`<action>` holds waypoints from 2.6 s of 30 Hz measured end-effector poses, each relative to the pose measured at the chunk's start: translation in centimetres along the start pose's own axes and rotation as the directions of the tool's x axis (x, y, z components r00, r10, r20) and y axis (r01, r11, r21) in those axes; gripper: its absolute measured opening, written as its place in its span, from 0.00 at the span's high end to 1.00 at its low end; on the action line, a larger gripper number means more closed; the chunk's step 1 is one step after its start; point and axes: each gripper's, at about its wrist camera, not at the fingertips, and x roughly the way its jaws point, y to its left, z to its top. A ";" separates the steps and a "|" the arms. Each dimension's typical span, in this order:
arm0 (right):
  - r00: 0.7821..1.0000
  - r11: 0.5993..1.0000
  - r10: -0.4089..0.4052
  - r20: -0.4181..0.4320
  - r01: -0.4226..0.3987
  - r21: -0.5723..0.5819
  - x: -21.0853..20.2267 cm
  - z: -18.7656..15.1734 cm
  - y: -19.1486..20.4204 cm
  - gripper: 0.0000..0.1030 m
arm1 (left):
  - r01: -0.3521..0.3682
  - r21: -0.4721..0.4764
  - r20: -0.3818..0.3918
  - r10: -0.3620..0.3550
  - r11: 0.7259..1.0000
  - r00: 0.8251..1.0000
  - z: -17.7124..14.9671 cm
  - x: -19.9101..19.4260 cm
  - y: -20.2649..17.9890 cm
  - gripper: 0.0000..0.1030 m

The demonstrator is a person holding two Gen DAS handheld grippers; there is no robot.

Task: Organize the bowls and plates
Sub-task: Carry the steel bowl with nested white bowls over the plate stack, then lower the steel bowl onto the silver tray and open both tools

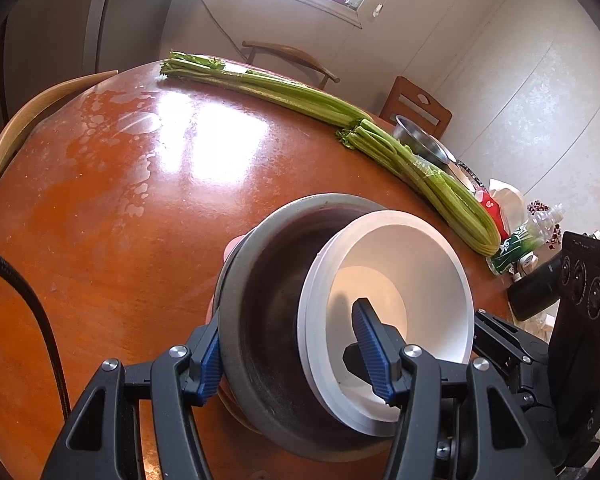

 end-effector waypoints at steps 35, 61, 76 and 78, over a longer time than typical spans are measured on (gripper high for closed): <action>0.996 0.996 -0.081 0.021 0.082 -0.042 -0.1 0.0 0.0 0.31 | 0.024 -0.019 0.006 -0.024 1.000 1.000 -0.4 -0.2 0.9 0.43; 0.995 0.994 -0.095 0.040 0.097 -0.049 -1.5 -0.5 0.3 0.31 | -0.053 -0.006 0.074 0.054 0.999 0.996 -1.2 -2.8 0.8 0.43; 0.991 0.993 -0.115 0.071 0.117 -0.020 -3.3 -1.1 0.5 0.31 | -0.079 0.005 0.115 0.077 0.997 0.990 -2.3 -5.4 0.5 0.43; 0.990 0.993 -0.119 0.080 0.120 -0.013 -3.6 -1.2 0.5 0.31 | -0.083 0.009 0.119 0.082 0.996 0.989 -2.6 -5.7 0.3 0.43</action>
